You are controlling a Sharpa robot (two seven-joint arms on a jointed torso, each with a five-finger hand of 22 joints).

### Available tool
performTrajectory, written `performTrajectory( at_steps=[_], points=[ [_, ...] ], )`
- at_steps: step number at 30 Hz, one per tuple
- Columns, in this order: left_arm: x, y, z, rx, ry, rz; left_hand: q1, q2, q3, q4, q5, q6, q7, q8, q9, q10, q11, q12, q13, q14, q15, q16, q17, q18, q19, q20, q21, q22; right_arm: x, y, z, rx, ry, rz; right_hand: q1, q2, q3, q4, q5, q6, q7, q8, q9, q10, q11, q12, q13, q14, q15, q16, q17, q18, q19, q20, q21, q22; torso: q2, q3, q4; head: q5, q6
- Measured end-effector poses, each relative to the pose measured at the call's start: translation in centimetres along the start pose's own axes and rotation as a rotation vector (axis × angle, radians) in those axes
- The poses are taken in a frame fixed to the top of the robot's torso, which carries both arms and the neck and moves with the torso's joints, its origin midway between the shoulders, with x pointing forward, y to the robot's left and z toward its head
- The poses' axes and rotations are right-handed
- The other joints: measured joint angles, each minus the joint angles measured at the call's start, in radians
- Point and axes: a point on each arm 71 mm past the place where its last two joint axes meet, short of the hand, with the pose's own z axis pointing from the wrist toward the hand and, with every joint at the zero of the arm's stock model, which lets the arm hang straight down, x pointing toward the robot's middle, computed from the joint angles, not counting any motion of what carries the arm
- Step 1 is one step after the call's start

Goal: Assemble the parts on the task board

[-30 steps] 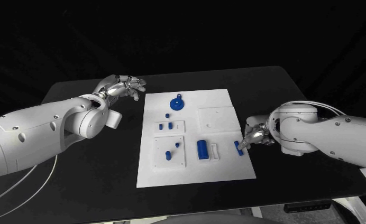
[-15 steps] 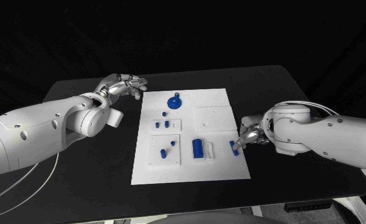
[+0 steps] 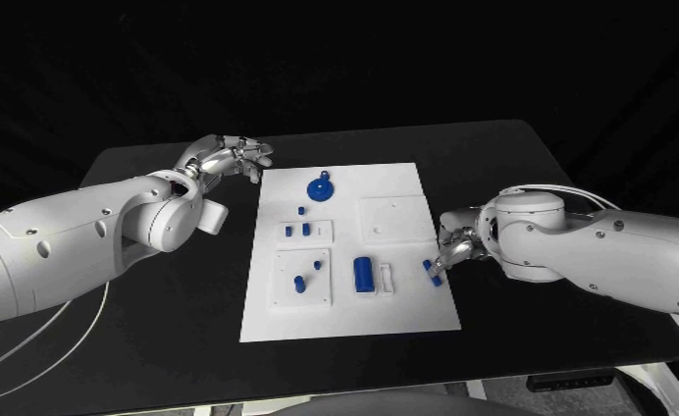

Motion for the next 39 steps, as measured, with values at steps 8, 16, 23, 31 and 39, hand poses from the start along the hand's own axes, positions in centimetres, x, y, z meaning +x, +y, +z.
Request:
performTrajectory(
  at_steps=[8, 16, 23, 31, 39],
  points=[
    [-0.1, 0.0, -0.1, -0.001, -0.002, 0.000, 0.000, 0.000, 0.000, 0.000, 0.000, 0.000, 0.000, 0.000, 0.000, 0.000, 0.000, 0.000, 0.000, 0.000, 0.000, 0.000, 0.001, 0.000, 0.006, 0.001, 0.000, 0.000, 0.2, 0.4, 0.2, -0.001, -0.015, -0.036, -0.037, -0.037, 0.000, 0.044, 0.000, 0.006, 0.000, 0.004, 0.099, 0.000, 0.000, -0.001, 0.000, 0.000, 0.000, 0.000, -0.003, 0.001, 0.002, 0.002, 0.000, -0.002, 0.000, 0.0006, -0.0002, 0.005, -0.001],
    [-0.1, 0.0, -0.1, -0.002, -0.001, 0.000, 0.000, 0.000, 0.000, 0.000, 0.000, -0.002, 0.002, 0.000, 0.000, 0.000, 0.000, 0.000, 0.000, 0.000, 0.000, 0.000, 0.001, 0.000, 0.006, 0.001, 0.000, 0.001, 0.2, 0.5, 0.2, -0.003, -0.019, -0.049, -0.054, -0.054, -0.016, 0.060, 0.000, 0.006, 0.000, 0.005, 0.099, 0.000, 0.000, -0.001, 0.001, 0.001, 0.001, 0.000, -0.003, 0.002, 0.002, 0.002, 0.000, -0.002, 0.000, 0.0012, -0.0008, 0.006, 0.000],
    [-0.1, 0.0, -0.1, -0.002, -0.001, 0.000, 0.000, 0.000, 0.000, 0.000, 0.000, -0.003, 0.002, 0.000, 0.000, 0.000, 0.000, 0.000, 0.000, 0.000, 0.000, 0.000, 0.001, 0.000, 0.006, 0.001, 0.000, 0.001, 0.3, 0.5, 0.2, -0.005, -0.016, -0.043, 0.045, 0.037, 0.039, -0.001, -0.001, 0.006, 0.001, 0.003, 0.099, 0.000, 0.000, -0.001, 0.003, -0.002, -0.003, 0.000, -0.003, 0.002, 0.002, 0.002, 0.000, -0.001, 0.000, 0.0011, -0.0008, 0.003, 0.000],
    [-0.1, 0.1, -0.1, -0.004, -0.002, 0.001, 0.000, 0.000, 0.000, 0.000, 0.000, -0.003, 0.001, 0.000, 0.000, 0.000, 0.000, 0.000, 0.001, 0.000, 0.000, 0.000, 0.002, 0.000, 0.006, 0.001, 0.000, 0.002, 0.2, 0.2, 0.0, -0.009, -0.002, -0.004, 0.101, 0.113, 0.133, -0.126, 0.000, 0.004, 0.002, -0.005, 0.046, 0.009, 0.002, -0.003, 0.003, -0.004, -0.004, 0.004, -0.008, 0.008, -0.008, 0.013, 0.006, 0.004, 0.000, 0.0010, -0.0002, 0.003, 0.000],
    [-0.2, 0.1, -0.1, -0.005, -0.002, 0.001, 0.000, 0.000, 0.000, 0.000, 0.000, -0.003, 0.001, 0.000, 0.000, 0.000, 0.000, 0.000, 0.001, 0.000, 0.000, 0.000, 0.002, 0.000, 0.005, 0.001, 0.000, 0.001, 0.4, -0.8, 0.1, -0.011, 0.016, 0.069, 0.094, 0.120, 0.150, -0.134, 0.000, 0.015, 0.003, -0.005, 0.046, 0.011, 0.000, -0.003, 0.003, -0.004, -0.004, 0.004, -0.010, 0.017, -0.007, 0.021, 0.006, 0.004, 0.000, 0.0008, -0.0002, 0.003, -0.001]
  ],
)
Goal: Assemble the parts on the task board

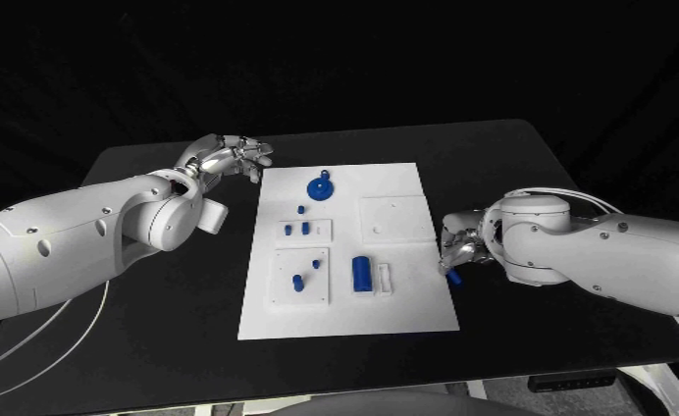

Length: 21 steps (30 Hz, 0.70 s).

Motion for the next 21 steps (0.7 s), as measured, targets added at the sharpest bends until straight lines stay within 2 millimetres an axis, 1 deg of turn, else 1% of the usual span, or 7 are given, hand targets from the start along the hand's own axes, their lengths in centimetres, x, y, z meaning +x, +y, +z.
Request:
performTrajectory(
  at_steps=[5, 6, 8, 10, 12, 17, 21],
  points=[
    [0.0, 0.0, 0.0, 0.000, 0.000, 0.000, 0.000, 0.000, 0.000, 0.000, 0.000, 0.000, 0.000, 0.000, 0.000, 0.000, 0.000, 0.000, 0.000, 0.000, 0.000, 0.000, 0.000, 0.000, 0.000, 0.000, 0.000, 0.000, 0.1, -1.0, -0.1, 0.007, 0.010, 0.064, -0.002, 0.002, 0.000, 0.000, 0.000, 0.000, 0.000, 0.002, 0.000, 0.002, -0.002, -0.001, -0.001, 0.000, 0.000, 0.000, -0.001, 0.005, 0.003, 0.004, 0.000, 0.000, 0.000, 0.0001, -0.0002, 0.001, 0.001],
    [0.0, 0.0, 0.0, -0.001, -0.001, 0.000, 0.000, 0.000, 0.000, 0.000, 0.000, 0.000, 0.000, 0.000, 0.000, 0.000, 0.000, 0.000, 0.000, 0.000, 0.000, 0.000, 0.000, 0.000, -0.001, 0.002, 0.000, 0.000, 0.1, -1.3, -0.1, 0.009, 0.012, 0.077, -0.003, 0.003, 0.000, 0.000, 0.000, 0.001, 0.000, 0.002, -0.010, 0.002, -0.002, -0.001, -0.001, 0.000, 0.000, 0.000, -0.001, 0.005, 0.003, 0.004, 0.000, 0.000, 0.000, 0.0001, -0.0002, 0.002, 0.001],
    [0.0, 0.0, 0.0, -0.001, -0.001, 0.000, 0.000, 0.000, 0.000, 0.000, 0.000, -0.001, -0.001, 0.000, 0.000, 0.000, 0.000, 0.000, 0.000, 0.000, 0.000, 0.000, 0.000, 0.000, -0.002, 0.002, 0.000, 0.000, 0.0, -1.8, -0.3, 0.015, 0.014, 0.094, -0.005, 0.005, 0.007, -0.007, 0.000, 0.001, 0.000, -0.001, -0.052, 0.002, -0.002, -0.001, -0.001, 0.000, 0.000, 0.000, -0.001, 0.005, 0.003, 0.004, 0.000, 0.000, 0.000, 0.0002, -0.0006, 0.003, 0.002],
    [-0.1, 0.0, 0.0, -0.001, -0.001, 0.000, 0.000, 0.000, 0.000, 0.000, 0.000, -0.001, -0.001, 0.000, 0.000, 0.000, 0.000, 0.000, 0.000, 0.000, 0.000, 0.000, 0.001, 0.000, -0.002, 0.002, 0.000, 0.001, -0.4, -2.4, -0.5, 0.024, 0.012, 0.114, 0.004, 0.015, 0.010, -0.009, 0.000, 0.001, 0.000, -0.005, -0.068, 0.001, -0.001, -0.001, -0.001, 0.000, 0.000, 0.000, -0.001, 0.007, 0.003, 0.004, 0.000, 0.000, 0.000, 0.0004, -0.0007, 0.004, 0.002],
    [-0.1, 0.0, 0.0, -0.001, -0.001, 0.001, 0.000, 0.000, 0.000, 0.000, 0.000, -0.001, -0.001, 0.000, 0.000, 0.000, 0.000, 0.000, 0.000, 0.000, 0.000, 0.000, 0.001, 0.000, -0.002, 0.002, 0.000, 0.001, -1.0, -2.7, -0.8, 0.029, 0.010, 0.135, 0.008, 0.019, 0.010, -0.009, 0.000, 0.000, 0.000, -0.006, -0.069, 0.001, 0.000, -0.001, -0.001, 0.000, 0.001, 0.000, -0.002, 0.007, 0.003, 0.004, 0.000, 0.000, 0.000, 0.0005, -0.0007, 0.005, 0.002],
    [0.0, 0.0, 0.1, -0.001, 0.000, 0.001, 0.000, 0.000, 0.000, 0.000, 0.000, 0.000, -0.002, 0.000, 0.000, 0.000, 0.000, 0.000, 0.000, 0.000, 0.000, 0.000, 0.001, 0.000, -0.002, 0.002, 0.000, 0.001, -3.5, -2.0, -2.1, -0.007, -0.008, 0.206, 0.004, 0.025, 0.010, -0.009, 0.000, 0.003, -0.003, -0.006, -0.069, 0.004, 0.003, -0.001, -0.001, 0.000, 0.001, 0.000, -0.002, 0.007, 0.003, 0.004, 0.003, 0.000, 0.000, 0.0001, -0.0009, 0.002, 0.005],
    [0.1, 0.0, 0.1, -0.001, 0.001, 0.001, 0.000, 0.000, 0.002, 0.002, 0.000, 0.000, -0.002, 0.000, 0.000, 0.000, 0.000, 0.000, 0.000, 0.000, 0.000, -0.004, 0.001, 0.000, -0.002, 0.002, 0.000, 0.001, -3.4, -1.1, -2.2, -0.036, 0.022, 0.245, 0.002, 0.026, 0.010, -0.009, 0.000, 0.003, -0.003, -0.006, -0.069, 0.004, 0.003, -0.001, -0.001, 0.000, 0.001, 0.000, -0.003, 0.007, 0.003, 0.004, 0.003, 0.000, 0.000, -0.0002, -0.0001, 0.001, 0.006]
  ],
)
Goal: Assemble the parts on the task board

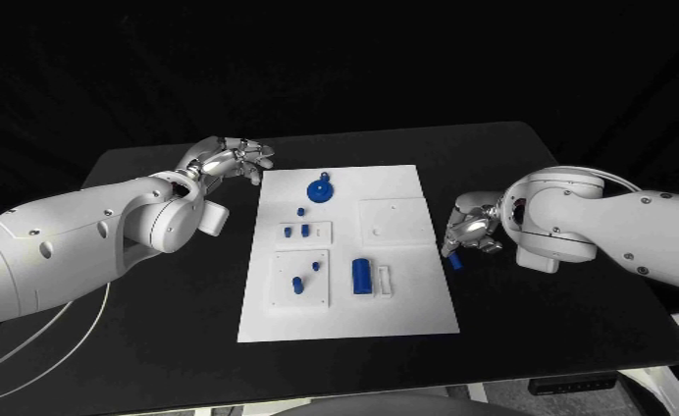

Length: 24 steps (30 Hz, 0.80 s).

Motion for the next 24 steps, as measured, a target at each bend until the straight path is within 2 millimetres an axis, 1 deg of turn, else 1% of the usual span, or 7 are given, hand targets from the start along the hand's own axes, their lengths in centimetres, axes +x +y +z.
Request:
performTrajectory(
  at_steps=[2, 8, 11, 15, 20, 24],
  points=[
    [0.0, 0.0, 0.0, 0.000, 0.000, 0.000, 0.000, 0.000, 0.000, 0.000, 0.000, 0.000, 0.000, 0.000, 0.000, 0.000, 0.000, 0.000, 0.000, 0.000, 0.000, 0.000, 0.000, 0.000, 0.000, 0.000, 0.000, 0.000, 0.3, 0.7, 0.1, -0.015, 0.018, 0.014, 0.000, 0.000, 0.000, 0.000, 0.000, 0.000, 0.000, 0.000, 0.000, 0.000, 0.000, 0.000, 0.000, 0.000, 0.000, 0.000, 0.000, 0.000, 0.000, 0.000, 0.000, 0.000, 0.000, -0.0004, 0.0006, 0.002, 0.000],
    [0.0, 0.0, 0.0, 0.000, 0.001, 0.000, 0.000, 0.000, 0.000, 0.000, 0.000, 0.001, -0.001, 0.000, 0.000, 0.000, 0.000, 0.000, 0.001, 0.000, 0.000, 0.000, 0.000, 0.000, 0.000, 0.000, 0.000, 0.000, 1.3, 4.0, 0.9, -0.080, 0.077, 0.039, -0.004, 0.004, 0.000, 0.000, 0.000, 0.000, 0.000, 0.000, 0.000, 0.000, 0.000, 0.000, 0.000, 0.000, 0.000, 0.000, 0.000, 0.000, 0.000, 0.000, 0.000, 0.000, 0.000, -0.0006, 0.0012, 0.007, -0.001],
    [0.0, 0.0, 0.0, 0.000, 0.002, 0.000, 0.000, 0.000, 0.000, 0.000, 0.000, 0.001, -0.001, 0.000, 0.000, 0.000, 0.000, 0.000, 0.001, 0.000, 0.000, 0.000, 0.000, 0.000, 0.000, 0.000, 0.000, 0.001, 2.1, 4.7, 1.3, -0.095, 0.100, 0.049, -0.007, 0.007, 0.000, 0.000, 0.000, 0.000, 0.000, 0.000, 0.000, 0.000, 0.000, 0.000, -0.001, 0.000, 0.000, 0.000, -0.001, 0.000, 0.000, 0.000, 0.000, 0.000, 0.000, -0.0005, 0.0010, 0.010, -0.002],
    [0.1, 0.0, 0.0, 0.000, 0.002, 0.000, 0.000, 0.000, 0.000, 0.000, 0.000, 0.001, -0.001, 0.000, 0.000, 0.000, 0.000, 0.000, 0.001, 0.000, 0.000, 0.000, 0.000, 0.000, 0.000, 0.000, 0.000, 0.001, 3.7, 5.4, 2.0, -0.106, 0.139, 0.065, -0.007, 0.007, 0.000, 0.000, 0.000, 0.000, 0.000, 0.000, 0.000, 0.000, 0.000, 0.000, -0.001, 0.000, 0.000, 0.000, -0.001, 0.000, 0.000, 0.000, 0.000, 0.000, 0.001, -0.0006, 0.0007, 0.013, -0.002],
    [0.0, 0.0, 0.0, 0.000, 0.002, -0.001, 0.000, 0.000, 0.000, 0.000, 0.000, 0.000, -0.001, 0.000, 0.000, 0.000, 0.000, 0.000, 0.001, 0.000, 0.000, 0.000, 0.001, 0.000, 0.000, 0.000, 0.000, 0.001, 4.6, 6.4, 2.5, -0.121, 0.158, 0.074, -0.007, 0.007, 0.000, 0.000, -0.001, 0.000, 0.000, 0.000, 0.000, 0.000, 0.000, 0.000, -0.001, 0.000, 0.000, 0.000, -0.001, 0.000, 0.000, 0.000, 0.000, 0.000, 0.001, -0.0002, 0.0007, 0.019, -0.003],
    [0.0, 0.0, -0.1, 0.000, 0.002, -0.001, 0.000, 0.000, 0.000, 0.000, 0.000, 0.000, -0.001, 0.000, 0.000, 0.000, 0.000, 0.000, 0.001, 0.000, 0.000, 0.000, 0.001, 0.000, 0.002, -0.002, 0.000, 0.001, 5.2, 6.7, 2.8, -0.124, 0.171, 0.080, -0.010, 0.010, -0.001, -0.001, -0.001, 0.000, 0.000, 0.000, 0.000, 0.000, 0.000, 0.000, -0.001, 0.001, 0.001, 0.000, -0.002, 0.000, 0.000, 0.000, 0.000, 0.000, 0.001, 0.0001, 0.0006, 0.023, -0.005]
  ],
)
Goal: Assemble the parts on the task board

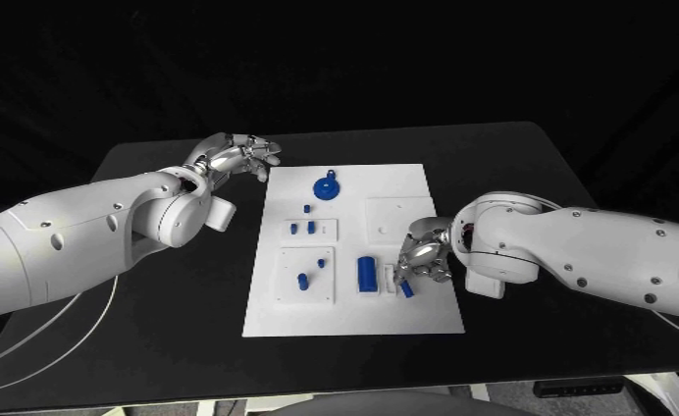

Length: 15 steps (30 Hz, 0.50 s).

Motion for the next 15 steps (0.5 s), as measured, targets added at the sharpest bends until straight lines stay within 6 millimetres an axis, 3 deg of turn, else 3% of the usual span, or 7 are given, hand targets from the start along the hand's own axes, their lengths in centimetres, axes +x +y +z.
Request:
performTrajectory(
  at_steps=[15],
  points=[
    [0.01, 0.00, -0.02, -0.001, 0.002, -0.001, 0.000, 0.000, 0.000, 0.000, 0.000, 0.000, 0.000, 0.000, 0.000, 0.000, 0.000, 0.000, 0.000, 0.000, 0.000, 0.000, 0.000, 0.000, 0.002, -0.001, 0.000, 0.001, 0.17, 0.52, 0.55, -0.004, -0.020, -0.020, -0.014, 0.014, -0.014, 0.006, -0.003, 0.001, -0.001, 0.007, 0.001, 0.000, 0.000, 0.000, 0.000, 0.002, 0.002, 0.000, -0.001, 0.000, 0.000, 0.000, 0.000, -0.003, 0.000, 0.0001, -0.0012, 0.008, -0.003]
  ],
)
